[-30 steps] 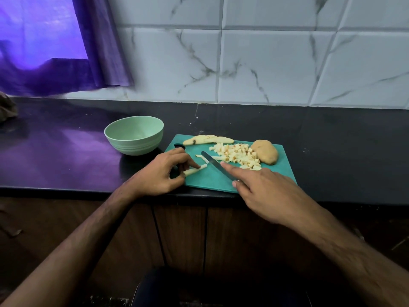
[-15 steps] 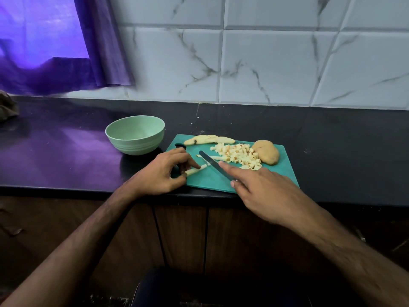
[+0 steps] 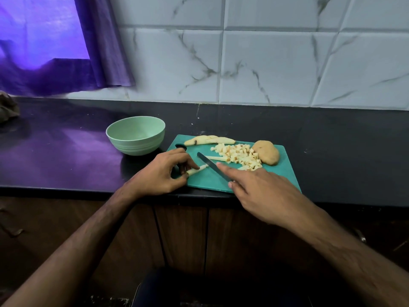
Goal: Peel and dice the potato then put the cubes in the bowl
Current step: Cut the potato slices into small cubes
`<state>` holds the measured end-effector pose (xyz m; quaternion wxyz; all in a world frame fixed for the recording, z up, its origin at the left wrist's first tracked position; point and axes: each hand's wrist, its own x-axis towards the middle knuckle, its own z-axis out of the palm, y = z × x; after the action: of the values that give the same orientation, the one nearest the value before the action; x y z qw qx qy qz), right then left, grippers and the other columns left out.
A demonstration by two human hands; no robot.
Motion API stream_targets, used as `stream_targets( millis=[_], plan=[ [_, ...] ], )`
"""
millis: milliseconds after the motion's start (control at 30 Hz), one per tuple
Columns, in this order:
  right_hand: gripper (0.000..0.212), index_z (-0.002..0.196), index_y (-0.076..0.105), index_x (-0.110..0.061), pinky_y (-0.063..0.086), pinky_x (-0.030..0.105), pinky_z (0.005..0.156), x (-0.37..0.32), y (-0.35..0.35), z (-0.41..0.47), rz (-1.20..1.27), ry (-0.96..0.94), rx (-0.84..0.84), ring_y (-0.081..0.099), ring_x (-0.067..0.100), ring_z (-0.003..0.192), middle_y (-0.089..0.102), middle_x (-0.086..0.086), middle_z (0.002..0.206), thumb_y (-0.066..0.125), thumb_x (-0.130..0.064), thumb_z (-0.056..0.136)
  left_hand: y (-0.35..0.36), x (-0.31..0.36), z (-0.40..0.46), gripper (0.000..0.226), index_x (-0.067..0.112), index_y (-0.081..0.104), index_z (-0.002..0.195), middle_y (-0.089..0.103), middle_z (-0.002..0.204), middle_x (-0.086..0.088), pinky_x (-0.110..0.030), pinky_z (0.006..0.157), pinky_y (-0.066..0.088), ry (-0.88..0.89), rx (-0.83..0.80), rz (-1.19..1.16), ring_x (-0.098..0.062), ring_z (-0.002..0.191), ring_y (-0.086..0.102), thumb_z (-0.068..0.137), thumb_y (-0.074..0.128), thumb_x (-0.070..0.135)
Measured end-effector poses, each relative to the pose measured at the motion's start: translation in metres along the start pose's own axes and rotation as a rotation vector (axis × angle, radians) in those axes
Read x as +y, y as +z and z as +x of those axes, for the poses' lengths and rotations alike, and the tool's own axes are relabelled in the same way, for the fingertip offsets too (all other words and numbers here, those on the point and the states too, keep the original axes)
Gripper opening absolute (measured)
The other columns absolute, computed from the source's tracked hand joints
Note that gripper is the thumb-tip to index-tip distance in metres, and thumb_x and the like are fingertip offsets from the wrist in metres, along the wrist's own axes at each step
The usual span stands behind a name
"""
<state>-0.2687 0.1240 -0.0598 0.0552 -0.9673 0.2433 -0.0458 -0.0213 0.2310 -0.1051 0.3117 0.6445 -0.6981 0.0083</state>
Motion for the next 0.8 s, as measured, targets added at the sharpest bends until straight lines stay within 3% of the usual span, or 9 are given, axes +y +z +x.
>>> stream_targets(
  millis=[633,800],
  plan=[
    [0.054,0.159,0.003,-0.047,0.033,0.027,0.056,-0.010,0.013,-0.009,-0.056,-0.005,-0.011,0.042,0.006,0.063,0.044,-0.010,0.073,0.026,-0.041,0.110,0.001,-0.003,0.001,0.020,0.017,0.072,0.101,0.062,0.091,0.004,-0.030,0.072,0.052,0.025,0.023,0.028,-0.013,0.082,0.063,0.085,0.074,0.007],
    [0.053,0.160,0.011,-0.046,0.032,0.029,0.056,-0.012,0.013,0.008,-0.039,0.009,-0.027,0.041,0.005,0.064,0.045,-0.009,0.073,0.028,-0.039,0.110,0.002,-0.003,0.001,0.019,0.016,0.072,0.100,0.062,0.091,0.004,-0.031,0.071,0.052,0.027,0.025,0.036,-0.013,0.081,0.063,0.084,0.075,0.005]
  ],
)
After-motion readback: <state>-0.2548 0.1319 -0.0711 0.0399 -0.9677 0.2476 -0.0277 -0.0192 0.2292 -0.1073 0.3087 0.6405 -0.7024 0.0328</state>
